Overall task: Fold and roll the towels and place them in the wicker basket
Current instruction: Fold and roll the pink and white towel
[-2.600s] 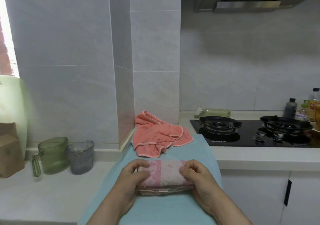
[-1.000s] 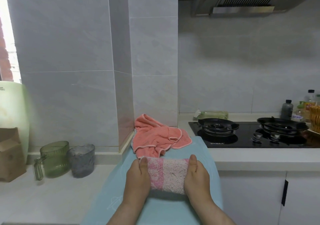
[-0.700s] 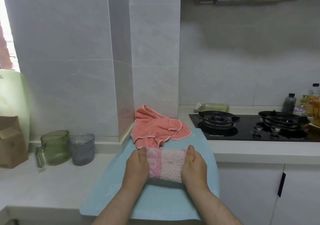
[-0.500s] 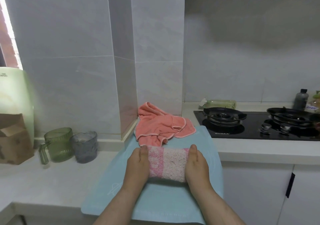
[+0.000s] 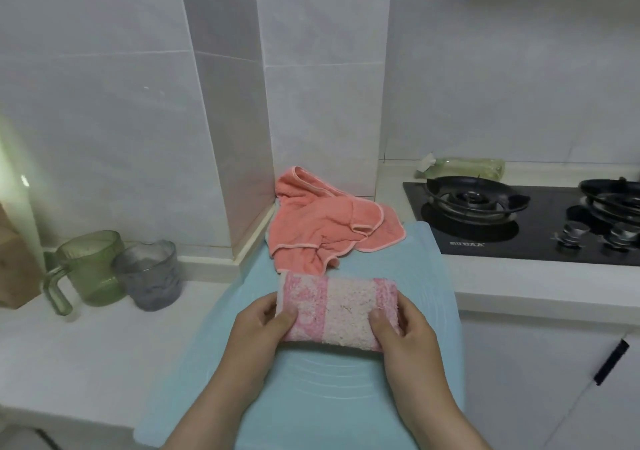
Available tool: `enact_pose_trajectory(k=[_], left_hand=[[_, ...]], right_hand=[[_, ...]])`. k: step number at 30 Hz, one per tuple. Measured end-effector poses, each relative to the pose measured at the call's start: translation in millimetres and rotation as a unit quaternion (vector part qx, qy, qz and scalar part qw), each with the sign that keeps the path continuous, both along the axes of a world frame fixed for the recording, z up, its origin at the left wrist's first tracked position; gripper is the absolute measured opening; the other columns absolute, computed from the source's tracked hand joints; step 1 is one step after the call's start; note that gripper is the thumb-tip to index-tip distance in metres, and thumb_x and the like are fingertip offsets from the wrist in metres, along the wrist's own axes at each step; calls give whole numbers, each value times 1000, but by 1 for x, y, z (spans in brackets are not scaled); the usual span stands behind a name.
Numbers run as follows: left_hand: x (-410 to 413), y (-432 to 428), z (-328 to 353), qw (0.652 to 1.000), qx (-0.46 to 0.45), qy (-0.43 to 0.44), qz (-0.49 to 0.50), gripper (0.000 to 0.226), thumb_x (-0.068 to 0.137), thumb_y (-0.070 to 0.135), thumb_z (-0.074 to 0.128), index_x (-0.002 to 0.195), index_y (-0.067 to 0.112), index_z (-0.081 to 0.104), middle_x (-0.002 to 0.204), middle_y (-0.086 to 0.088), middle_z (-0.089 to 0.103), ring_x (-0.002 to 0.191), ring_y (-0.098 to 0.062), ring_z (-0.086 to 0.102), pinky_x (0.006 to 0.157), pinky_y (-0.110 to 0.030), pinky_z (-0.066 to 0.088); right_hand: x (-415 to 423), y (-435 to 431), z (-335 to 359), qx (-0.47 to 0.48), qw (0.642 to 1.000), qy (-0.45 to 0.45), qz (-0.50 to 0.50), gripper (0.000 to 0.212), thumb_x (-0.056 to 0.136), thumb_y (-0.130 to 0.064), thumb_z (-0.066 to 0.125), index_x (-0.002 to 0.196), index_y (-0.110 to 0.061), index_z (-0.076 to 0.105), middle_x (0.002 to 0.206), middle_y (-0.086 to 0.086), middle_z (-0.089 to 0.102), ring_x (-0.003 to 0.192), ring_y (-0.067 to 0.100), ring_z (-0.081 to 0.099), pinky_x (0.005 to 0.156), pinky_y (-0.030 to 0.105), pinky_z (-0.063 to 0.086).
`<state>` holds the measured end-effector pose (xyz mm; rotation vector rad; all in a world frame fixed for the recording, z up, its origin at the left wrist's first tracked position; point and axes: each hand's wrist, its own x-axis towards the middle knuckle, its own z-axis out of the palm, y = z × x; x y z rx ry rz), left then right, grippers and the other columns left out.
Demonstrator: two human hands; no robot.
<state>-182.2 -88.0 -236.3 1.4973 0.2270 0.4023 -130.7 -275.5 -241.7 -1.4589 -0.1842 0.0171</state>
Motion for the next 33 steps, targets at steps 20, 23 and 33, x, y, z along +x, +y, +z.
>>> enact_pose_trajectory(k=[20,23,33], left_hand=[[4,12,142,981,-109,146,-68,28,66,27,76,93,19,78,100,-15,75,93,-31,71,96,-50,51],[10,4,176,975,-153,131,-98,45,62,21,77,104,6,70,106,-20,72,92,-33,70,92,-54,53],[51,-86,258,932,-229,86,-266,69,62,14,85,123,1,55,113,-21,69,96,-36,70,67,-42,60]], right_hand=[[-3,-32,161,9,976,209,62,33,87,9,60,109,-12,71,101,9,76,92,20,72,76,23,57],[-4,-38,205,75,970,220,69,28,84,7,61,108,-5,69,100,13,74,85,20,71,72,25,57],[-17,-124,289,125,977,174,-18,30,82,8,64,109,1,57,88,14,73,71,19,68,67,29,55]])
